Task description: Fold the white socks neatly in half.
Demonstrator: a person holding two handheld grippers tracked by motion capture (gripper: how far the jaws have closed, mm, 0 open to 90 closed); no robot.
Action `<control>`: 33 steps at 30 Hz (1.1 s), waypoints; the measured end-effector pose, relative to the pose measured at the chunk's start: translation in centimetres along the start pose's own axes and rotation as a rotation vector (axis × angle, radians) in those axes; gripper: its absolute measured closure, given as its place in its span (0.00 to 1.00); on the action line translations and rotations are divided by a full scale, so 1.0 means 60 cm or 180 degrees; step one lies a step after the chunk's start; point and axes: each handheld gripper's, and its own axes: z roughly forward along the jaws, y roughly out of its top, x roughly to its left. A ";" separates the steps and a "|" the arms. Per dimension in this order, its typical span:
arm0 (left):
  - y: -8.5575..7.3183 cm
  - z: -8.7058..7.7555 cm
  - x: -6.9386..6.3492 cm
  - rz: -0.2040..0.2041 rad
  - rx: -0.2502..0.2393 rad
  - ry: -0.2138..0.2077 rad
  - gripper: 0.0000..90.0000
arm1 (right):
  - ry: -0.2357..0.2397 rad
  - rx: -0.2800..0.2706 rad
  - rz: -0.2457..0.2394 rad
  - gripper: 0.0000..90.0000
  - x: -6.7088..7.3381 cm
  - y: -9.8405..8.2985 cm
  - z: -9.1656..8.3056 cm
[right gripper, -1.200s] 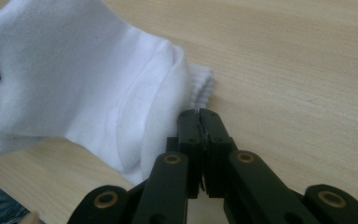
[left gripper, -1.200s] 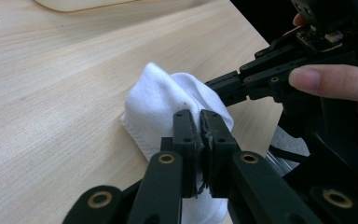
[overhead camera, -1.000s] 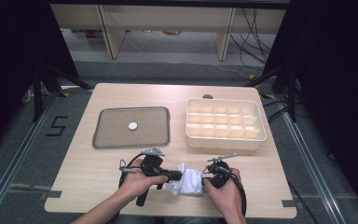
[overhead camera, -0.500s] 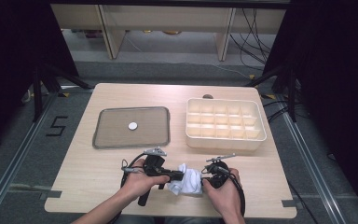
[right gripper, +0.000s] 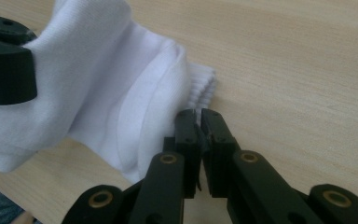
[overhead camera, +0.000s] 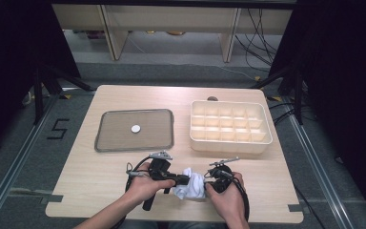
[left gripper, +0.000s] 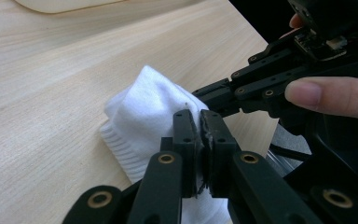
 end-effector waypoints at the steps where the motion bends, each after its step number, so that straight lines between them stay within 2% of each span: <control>1: 0.000 0.001 0.000 0.0003 0.0001 0.0002 0.94 | 0.0045 -0.0002 0.0047 0.96 0.002 0.000 0.000; 2: 0.000 0.001 -0.001 0.0005 0.0003 -0.0001 0.94 | 0.0022 -0.0010 -0.0007 0.96 0.000 0.000 0.001; 7: 0.001 0.004 -0.003 0.0016 0.0005 0.0003 0.94 | 0.0023 -0.0003 0.0010 0.96 0.002 0.000 0.001; 8: 0.001 0.005 -0.004 0.0018 0.0007 0.0035 0.94 | -0.0016 0.0038 0.0006 0.96 0.002 -0.001 0.001; 10: 0.002 0.007 -0.003 0.0025 0.0020 -0.0015 0.94 | 0.0066 -0.0010 -0.0006 0.96 0.004 -0.001 0.001; 11: 0.002 0.008 -0.003 0.0023 0.0017 -0.0014 0.94 | 0.0065 0.0010 -0.0054 0.96 0.002 -0.001 0.000; 13: 0.001 0.009 -0.004 0.0025 0.0013 0.0026 0.94 | 0.0068 0.0004 -0.0044 0.95 0.003 -0.001 0.001; 16: 0.001 0.009 -0.004 0.0034 0.0030 0.0017 0.94 | 0.0084 -0.0012 -0.0072 0.95 0.003 -0.001 0.002; 21: 0.002 0.010 -0.005 0.0028 0.0030 0.0018 0.94 | 0.0085 -0.0016 -0.0020 0.95 0.006 0.000 0.003; 24: 0.003 0.012 -0.005 0.0031 0.0032 -0.0005 0.94 | 0.0065 0.0016 0.0073 0.95 0.011 0.001 0.005; 28: 0.002 0.016 -0.006 0.0030 0.0022 0.0040 0.94 | 0.0055 0.0043 0.0034 0.95 0.010 0.001 0.006; 32: 0.002 0.019 -0.004 0.0035 0.0068 -0.0015 0.95 | 0.0037 0.0049 0.0037 0.94 0.010 0.000 0.007; 33: 0.002 0.019 -0.005 0.0036 0.0063 0.0023 0.95 | 0.0066 0.0043 0.0017 0.94 0.010 0.000 0.007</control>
